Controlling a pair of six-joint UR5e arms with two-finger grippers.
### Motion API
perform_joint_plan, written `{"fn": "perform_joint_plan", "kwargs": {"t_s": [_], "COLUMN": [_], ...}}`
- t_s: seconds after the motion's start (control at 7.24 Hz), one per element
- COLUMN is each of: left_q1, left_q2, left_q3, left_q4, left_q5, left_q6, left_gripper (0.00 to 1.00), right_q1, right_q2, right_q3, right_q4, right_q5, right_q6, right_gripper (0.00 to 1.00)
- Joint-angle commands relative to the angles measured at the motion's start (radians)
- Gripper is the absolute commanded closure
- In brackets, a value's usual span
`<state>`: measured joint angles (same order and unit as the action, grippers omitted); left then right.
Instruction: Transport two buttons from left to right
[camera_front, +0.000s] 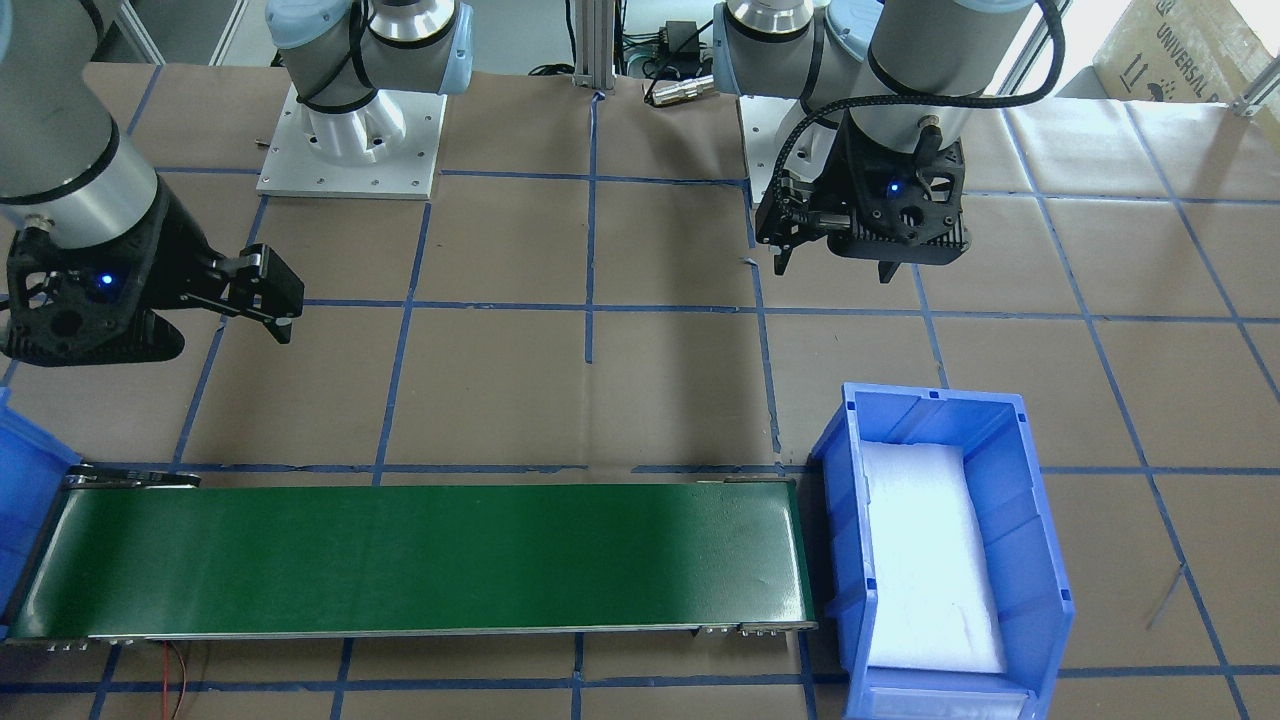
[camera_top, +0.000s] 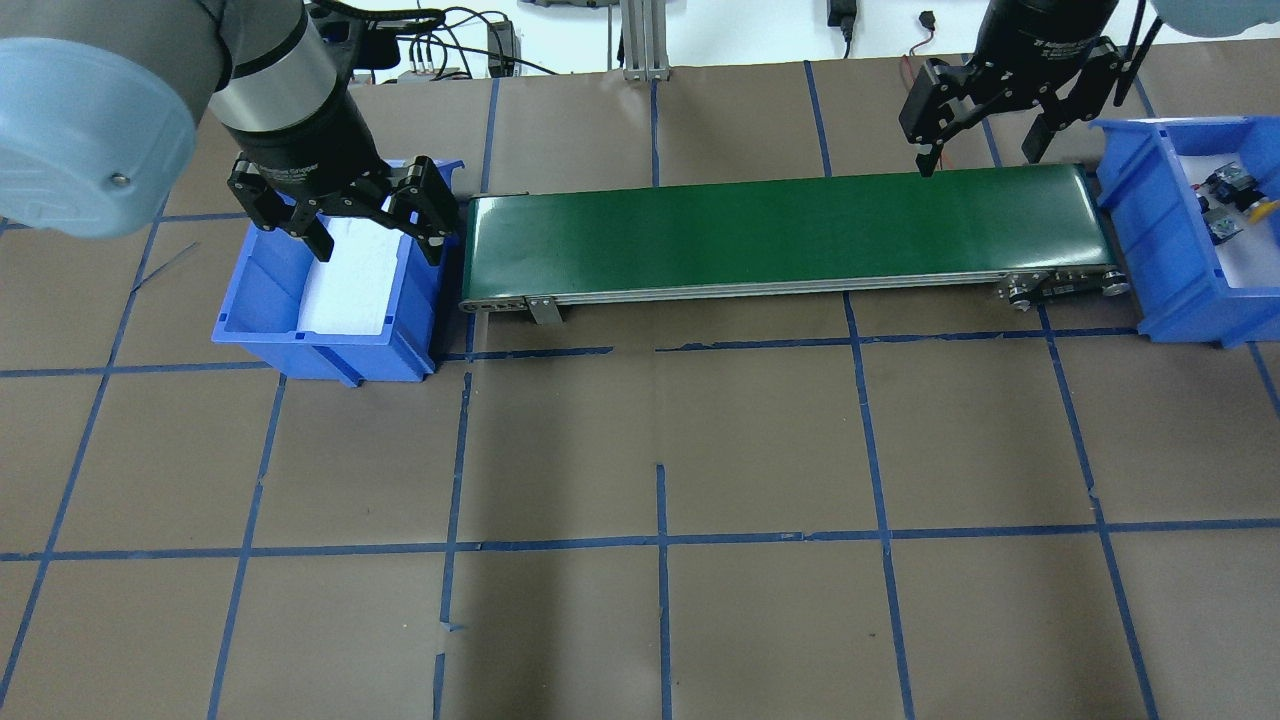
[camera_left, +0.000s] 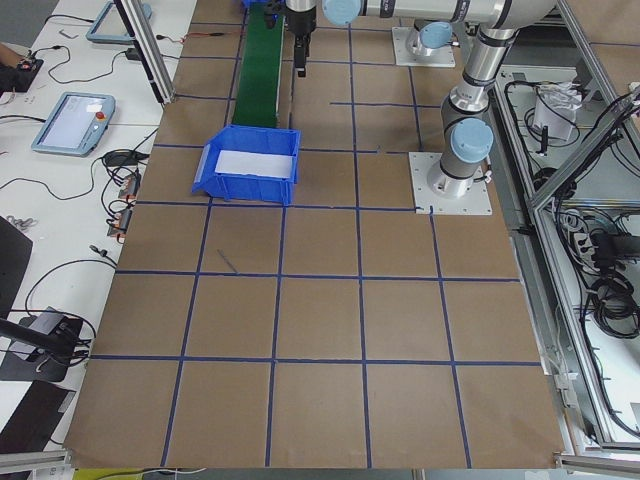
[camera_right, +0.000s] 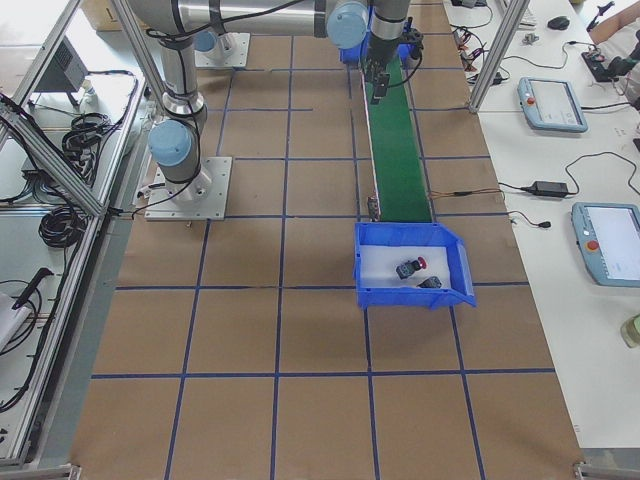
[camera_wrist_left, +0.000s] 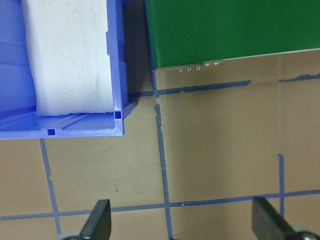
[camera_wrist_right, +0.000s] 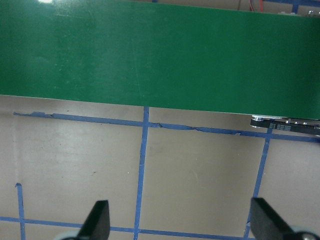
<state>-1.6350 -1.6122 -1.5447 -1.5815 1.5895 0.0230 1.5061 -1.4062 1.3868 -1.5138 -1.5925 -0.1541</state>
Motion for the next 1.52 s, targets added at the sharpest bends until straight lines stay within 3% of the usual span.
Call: {"fn": "perform_joint_plan", "kwargs": {"t_s": [0.0,0.28,0.69,0.83,1.1,1.24,1.38], "left_q1": [0.000,0.000,0.000,0.001,0.001,0.000,0.001], "left_q2": [0.000,0.001,0.001,0.001,0.001,0.001,0.001], "left_q3": [0.000,0.000,0.000,0.000,0.000,0.000,0.000], "left_q4": [0.000,0.000,0.000,0.000,-0.002,-0.002,-0.002], "left_q5": [0.000,0.001,0.001,0.001,0.001,0.001,0.001], "left_q6": [0.000,0.000,0.000,0.000,0.000,0.000,0.000], "left_gripper": [0.00,0.00,0.00,0.00,0.00,0.00,0.00], "right_q1": [0.000,-0.006,-0.001,0.008,0.055,0.075,0.075], "right_q2": [-0.101,-0.100,-0.091,-0.070,-0.042,-0.033,-0.025], "right_q3": [0.073,0.129,0.089,0.065,0.029,0.020,0.017], "right_q4": [0.000,-0.020,-0.020,-0.035,-0.039,-0.037,-0.039], "right_q5": [0.006,-0.006,0.020,0.095,0.074,0.013,0.022], "right_q6": [0.011,0.010,0.044,0.065,0.065,0.067,0.068], "right_gripper": [0.00,0.00,0.00,0.00,0.00,0.00,0.00]}}
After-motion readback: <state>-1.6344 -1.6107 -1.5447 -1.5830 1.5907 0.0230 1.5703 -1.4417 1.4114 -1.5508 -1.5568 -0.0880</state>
